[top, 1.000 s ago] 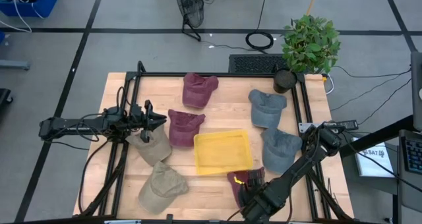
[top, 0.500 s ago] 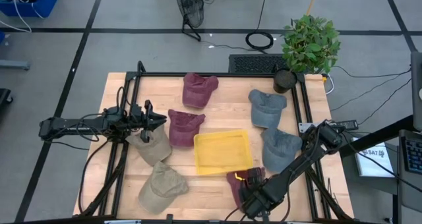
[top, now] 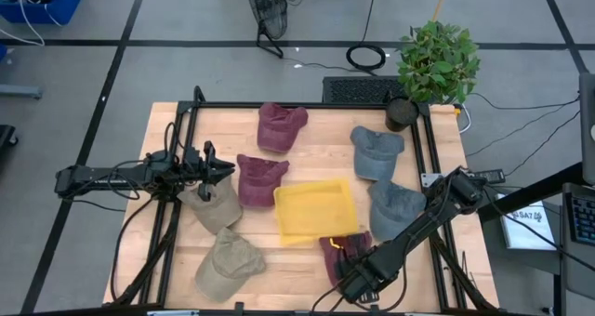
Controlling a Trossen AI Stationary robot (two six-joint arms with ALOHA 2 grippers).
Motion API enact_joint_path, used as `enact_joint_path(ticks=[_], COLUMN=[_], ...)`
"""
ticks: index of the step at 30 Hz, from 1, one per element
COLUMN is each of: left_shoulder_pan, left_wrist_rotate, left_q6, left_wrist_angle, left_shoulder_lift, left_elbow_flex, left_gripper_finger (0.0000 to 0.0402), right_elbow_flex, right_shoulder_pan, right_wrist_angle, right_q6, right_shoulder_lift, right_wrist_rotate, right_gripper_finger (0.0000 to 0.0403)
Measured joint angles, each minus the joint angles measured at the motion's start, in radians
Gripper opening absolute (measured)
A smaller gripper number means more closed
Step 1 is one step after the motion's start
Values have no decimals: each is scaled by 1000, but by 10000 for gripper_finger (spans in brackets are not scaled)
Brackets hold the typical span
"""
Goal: Pick and place caps into container
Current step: Put the bottom violet cap into the yellow container
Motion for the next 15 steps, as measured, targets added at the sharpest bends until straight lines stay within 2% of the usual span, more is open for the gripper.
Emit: enact_joint_path(ticks=[10, 15], left_shoulder_pan=[0, 0], left_wrist_rotate=[0, 0], left_q6=[-5, -4], left_wrist_angle=[0, 0], left_shoulder_lift=[0, 0], left_elbow_flex=[0, 0], left_gripper_finger=[72, 72], right_elbow_flex=[70, 131], right_shoulder_pan=[15, -4], right_wrist_angle=[14, 12], right_q6=[33, -91], right_shoulder_lift=[-165, -247], right_wrist_rotate=[32, 146], right_gripper_finger=[3, 2])
